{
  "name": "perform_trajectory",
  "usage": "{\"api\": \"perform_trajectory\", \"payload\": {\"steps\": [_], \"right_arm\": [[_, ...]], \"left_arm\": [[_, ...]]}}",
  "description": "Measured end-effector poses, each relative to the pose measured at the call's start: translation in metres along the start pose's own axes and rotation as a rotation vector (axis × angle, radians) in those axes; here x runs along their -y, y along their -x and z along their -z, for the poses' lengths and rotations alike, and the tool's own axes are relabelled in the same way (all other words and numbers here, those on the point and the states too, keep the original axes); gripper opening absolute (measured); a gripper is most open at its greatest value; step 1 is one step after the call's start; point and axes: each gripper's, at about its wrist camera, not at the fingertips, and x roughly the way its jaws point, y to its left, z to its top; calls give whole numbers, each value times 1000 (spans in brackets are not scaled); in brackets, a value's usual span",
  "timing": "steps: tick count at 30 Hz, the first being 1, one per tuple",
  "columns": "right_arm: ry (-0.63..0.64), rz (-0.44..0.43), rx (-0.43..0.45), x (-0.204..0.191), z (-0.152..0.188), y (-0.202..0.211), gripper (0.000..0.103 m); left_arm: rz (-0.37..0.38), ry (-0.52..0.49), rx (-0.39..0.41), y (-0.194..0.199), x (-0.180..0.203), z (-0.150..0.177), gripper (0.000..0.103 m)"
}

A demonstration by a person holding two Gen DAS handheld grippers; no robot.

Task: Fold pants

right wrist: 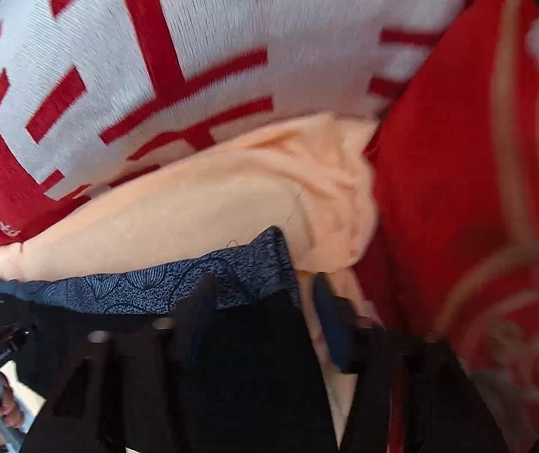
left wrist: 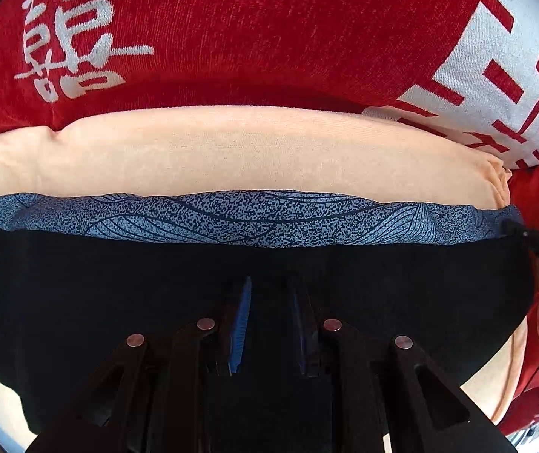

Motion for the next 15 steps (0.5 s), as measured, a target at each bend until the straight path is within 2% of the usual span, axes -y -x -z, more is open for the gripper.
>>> {"api": "perform_trajectory", "payload": {"steps": [2,5,8,10,13,14,15], "right_arm": [[24,11,25,-2,-1,10,22],[24,41,66,-1,1,29,21],[7,116,42,7,0,18,20],[-27,104,19,17,-3,4,21],[-17,128,48,11,-4,6,25],[-24,122,50,10,-2,10,31],[-38,100,49,9,1,16,43]], "left_arm": [[-14,-2,-1,1,3,-1,22],[7,14,15,12,5,-6,22],[0,16,30,16,6,-13,22],[-11,26,5,7,4,-18,22],[-16,27,14,-5,-4,-16,22],[-21,18,19,-3,-3,-16,22],[-32,10,12,-1,-2,-16,22]]}}
